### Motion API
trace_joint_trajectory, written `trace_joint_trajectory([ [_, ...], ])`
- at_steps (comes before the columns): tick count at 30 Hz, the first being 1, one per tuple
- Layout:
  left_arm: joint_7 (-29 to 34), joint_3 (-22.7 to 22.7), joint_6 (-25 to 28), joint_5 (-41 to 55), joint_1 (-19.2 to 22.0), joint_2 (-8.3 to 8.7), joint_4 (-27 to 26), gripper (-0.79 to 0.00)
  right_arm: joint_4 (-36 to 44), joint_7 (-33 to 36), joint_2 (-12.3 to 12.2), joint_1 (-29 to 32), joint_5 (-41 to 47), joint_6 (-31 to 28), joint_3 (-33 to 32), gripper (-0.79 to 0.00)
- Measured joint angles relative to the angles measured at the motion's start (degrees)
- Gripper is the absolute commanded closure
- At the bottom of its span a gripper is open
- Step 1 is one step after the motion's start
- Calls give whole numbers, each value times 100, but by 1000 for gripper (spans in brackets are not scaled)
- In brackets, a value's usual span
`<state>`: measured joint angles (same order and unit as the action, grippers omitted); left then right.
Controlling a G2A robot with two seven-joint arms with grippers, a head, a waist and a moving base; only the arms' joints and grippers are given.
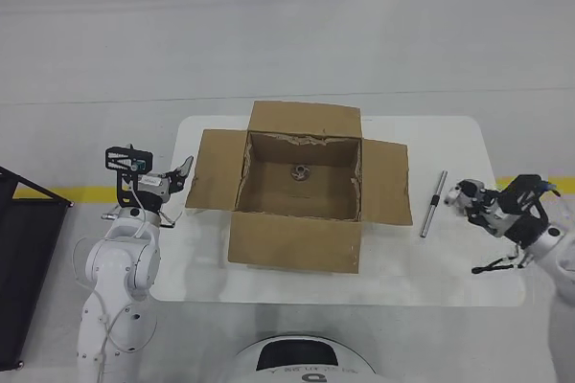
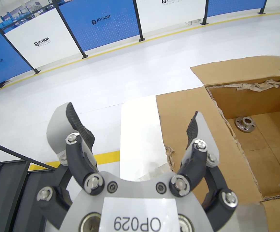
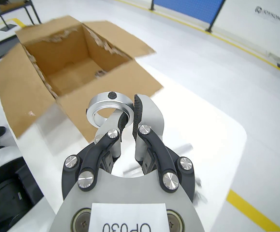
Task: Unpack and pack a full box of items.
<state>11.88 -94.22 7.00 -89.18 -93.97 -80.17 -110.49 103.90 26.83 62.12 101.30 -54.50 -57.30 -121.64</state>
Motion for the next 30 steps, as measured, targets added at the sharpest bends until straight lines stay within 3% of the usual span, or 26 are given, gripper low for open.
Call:
trace_joint_trajectory([
  [4,0,0,0,0,0,0,0,-785,-303,610,-43,245,-643,237,-81,0],
  [11,0,0,0,0,0,0,0,-785,-1041,1868,-106,-234,-1252,1327,537,0],
  [30,0,0,0,0,0,0,0,-785,-2159,2406,-232,-1289,-1953,2585,1088,0],
])
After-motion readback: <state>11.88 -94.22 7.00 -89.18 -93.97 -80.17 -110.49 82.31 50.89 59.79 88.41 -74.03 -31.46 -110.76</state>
